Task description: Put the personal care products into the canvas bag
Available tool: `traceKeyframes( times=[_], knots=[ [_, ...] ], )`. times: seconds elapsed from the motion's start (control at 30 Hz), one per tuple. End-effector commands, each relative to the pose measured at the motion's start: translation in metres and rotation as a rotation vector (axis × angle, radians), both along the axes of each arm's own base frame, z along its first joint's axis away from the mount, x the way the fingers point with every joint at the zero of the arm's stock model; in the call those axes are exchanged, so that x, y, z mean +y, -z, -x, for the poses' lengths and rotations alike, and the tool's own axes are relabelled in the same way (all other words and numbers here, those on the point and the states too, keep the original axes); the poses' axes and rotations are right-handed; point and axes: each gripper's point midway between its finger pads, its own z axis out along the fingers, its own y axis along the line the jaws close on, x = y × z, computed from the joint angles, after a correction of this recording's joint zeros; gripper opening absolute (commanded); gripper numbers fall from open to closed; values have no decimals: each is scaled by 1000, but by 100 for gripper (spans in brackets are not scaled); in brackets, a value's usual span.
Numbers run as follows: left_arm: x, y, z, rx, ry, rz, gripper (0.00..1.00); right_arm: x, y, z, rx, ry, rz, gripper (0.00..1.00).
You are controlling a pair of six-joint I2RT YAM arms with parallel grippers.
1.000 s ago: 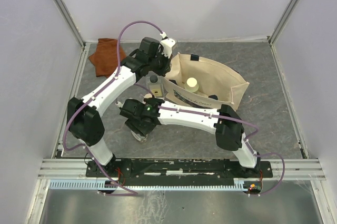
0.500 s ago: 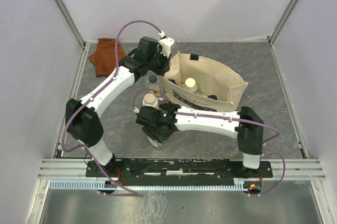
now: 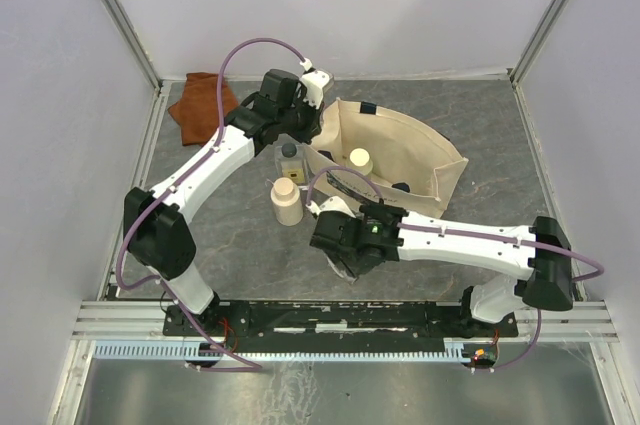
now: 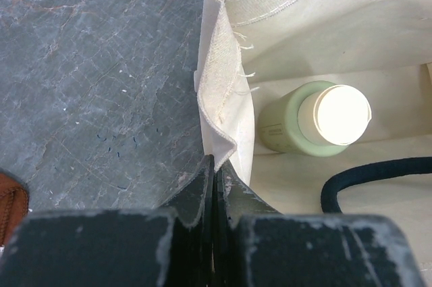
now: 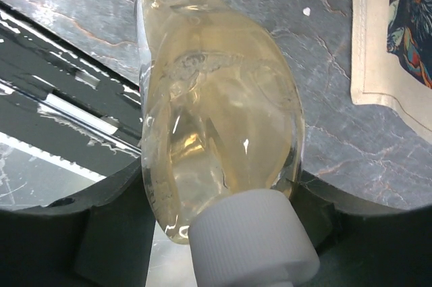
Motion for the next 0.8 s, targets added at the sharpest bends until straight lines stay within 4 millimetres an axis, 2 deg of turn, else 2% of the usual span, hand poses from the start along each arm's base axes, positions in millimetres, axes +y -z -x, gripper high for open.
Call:
traceKeyframes(
  times=[0.0, 0.17, 0.3, 0.37, 0.57, 0.67, 0.77],
  knots=[
    [11, -20, 7, -29, -7, 17, 3, 5, -8, -10, -69, 56, -54, 41],
    [12, -22, 7, -32, -10, 11, 3, 15, 0, -10, -61, 39, -47, 44],
    [13, -23, 7, -33, -11, 11, 3, 14, 5, -12, -57, 25, 4, 45],
    [12, -22, 7, -33, -9, 8, 3, 14, 7, -11, -48, 17, 31, 50],
    [13, -20, 7, -29, -12, 7, 3, 22, 6, -9, -43, 11, 21, 81],
    [14, -20, 7, -29, -14, 8, 3, 29, 1, -8, -40, 11, -31, 89],
    [14, -20, 7, -28, -13, 8, 3, 38, -2, -5, -25, 2, -77, 93]
  ],
)
